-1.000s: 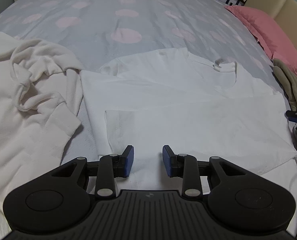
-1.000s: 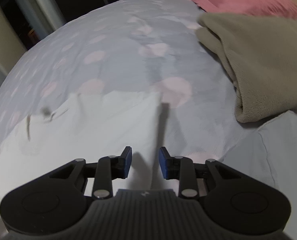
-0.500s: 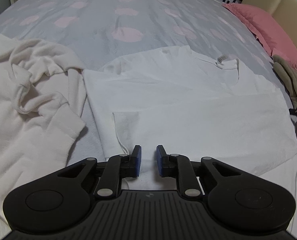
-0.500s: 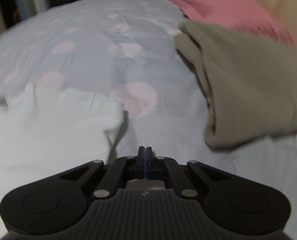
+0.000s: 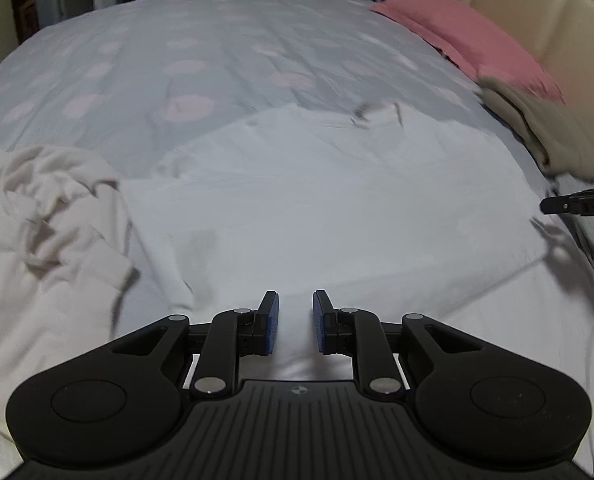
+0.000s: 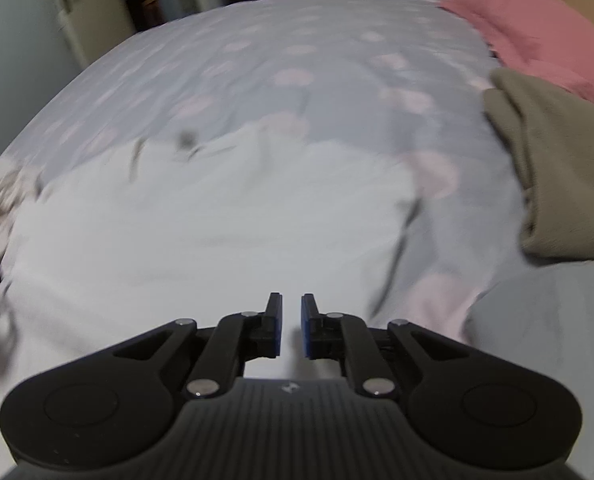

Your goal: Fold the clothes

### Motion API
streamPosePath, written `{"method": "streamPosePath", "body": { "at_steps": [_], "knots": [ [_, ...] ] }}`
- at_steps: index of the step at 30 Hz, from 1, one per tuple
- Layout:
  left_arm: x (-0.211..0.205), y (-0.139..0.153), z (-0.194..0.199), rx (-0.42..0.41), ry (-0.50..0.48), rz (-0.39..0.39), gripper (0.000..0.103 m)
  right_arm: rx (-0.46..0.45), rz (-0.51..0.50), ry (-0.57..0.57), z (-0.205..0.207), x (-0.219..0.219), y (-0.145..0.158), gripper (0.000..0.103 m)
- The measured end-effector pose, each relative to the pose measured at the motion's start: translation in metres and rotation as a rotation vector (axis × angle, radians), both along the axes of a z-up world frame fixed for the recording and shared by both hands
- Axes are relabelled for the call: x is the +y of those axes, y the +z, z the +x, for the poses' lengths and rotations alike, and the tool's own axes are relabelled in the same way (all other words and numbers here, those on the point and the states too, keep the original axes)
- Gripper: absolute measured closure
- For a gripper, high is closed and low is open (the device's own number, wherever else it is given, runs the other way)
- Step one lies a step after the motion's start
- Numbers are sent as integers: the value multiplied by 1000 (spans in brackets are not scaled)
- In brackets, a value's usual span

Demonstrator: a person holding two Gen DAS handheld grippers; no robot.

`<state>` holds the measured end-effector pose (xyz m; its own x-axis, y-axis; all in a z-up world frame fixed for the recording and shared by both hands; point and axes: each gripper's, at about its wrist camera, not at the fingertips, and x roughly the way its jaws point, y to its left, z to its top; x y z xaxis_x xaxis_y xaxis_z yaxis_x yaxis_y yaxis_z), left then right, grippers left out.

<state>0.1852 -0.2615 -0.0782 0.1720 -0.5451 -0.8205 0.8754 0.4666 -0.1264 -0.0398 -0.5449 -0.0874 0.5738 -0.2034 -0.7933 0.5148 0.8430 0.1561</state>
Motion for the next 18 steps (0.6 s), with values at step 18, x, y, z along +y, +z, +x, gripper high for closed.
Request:
{"method": "streamPosePath", "body": {
  "at_steps": [18],
  "knots": [
    [18,13,-55,-86,-40,81,79,81,-56,88,-49,53,0,66]
  ]
}}
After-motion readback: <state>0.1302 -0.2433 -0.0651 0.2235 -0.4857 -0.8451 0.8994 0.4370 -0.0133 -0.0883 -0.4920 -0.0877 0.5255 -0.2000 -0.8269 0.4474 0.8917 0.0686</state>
